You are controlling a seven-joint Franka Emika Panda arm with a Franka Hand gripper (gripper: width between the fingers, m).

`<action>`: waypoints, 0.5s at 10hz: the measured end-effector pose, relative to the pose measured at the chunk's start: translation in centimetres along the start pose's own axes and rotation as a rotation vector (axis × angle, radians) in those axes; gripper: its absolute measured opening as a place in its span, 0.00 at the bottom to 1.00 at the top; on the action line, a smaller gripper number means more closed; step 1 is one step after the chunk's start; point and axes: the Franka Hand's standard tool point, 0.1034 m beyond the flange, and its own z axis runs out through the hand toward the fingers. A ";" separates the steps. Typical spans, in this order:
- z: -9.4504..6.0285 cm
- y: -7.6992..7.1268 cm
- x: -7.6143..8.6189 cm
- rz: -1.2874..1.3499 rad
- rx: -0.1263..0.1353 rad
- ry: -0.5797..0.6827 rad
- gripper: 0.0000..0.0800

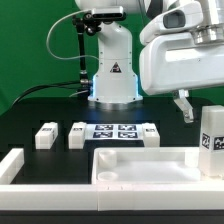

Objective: Assemble desk

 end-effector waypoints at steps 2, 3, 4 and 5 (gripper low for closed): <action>0.4 -0.1 0.5 0.004 0.019 -0.079 0.81; 0.8 0.1 -0.8 0.007 0.032 -0.171 0.81; 0.7 0.4 -1.0 0.009 0.037 -0.210 0.81; 0.9 0.6 -0.8 0.024 0.033 -0.191 0.77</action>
Offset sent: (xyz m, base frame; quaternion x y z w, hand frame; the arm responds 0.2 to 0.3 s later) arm -0.0058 -0.0197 -0.0101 -0.0166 -0.1886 -0.0268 0.9815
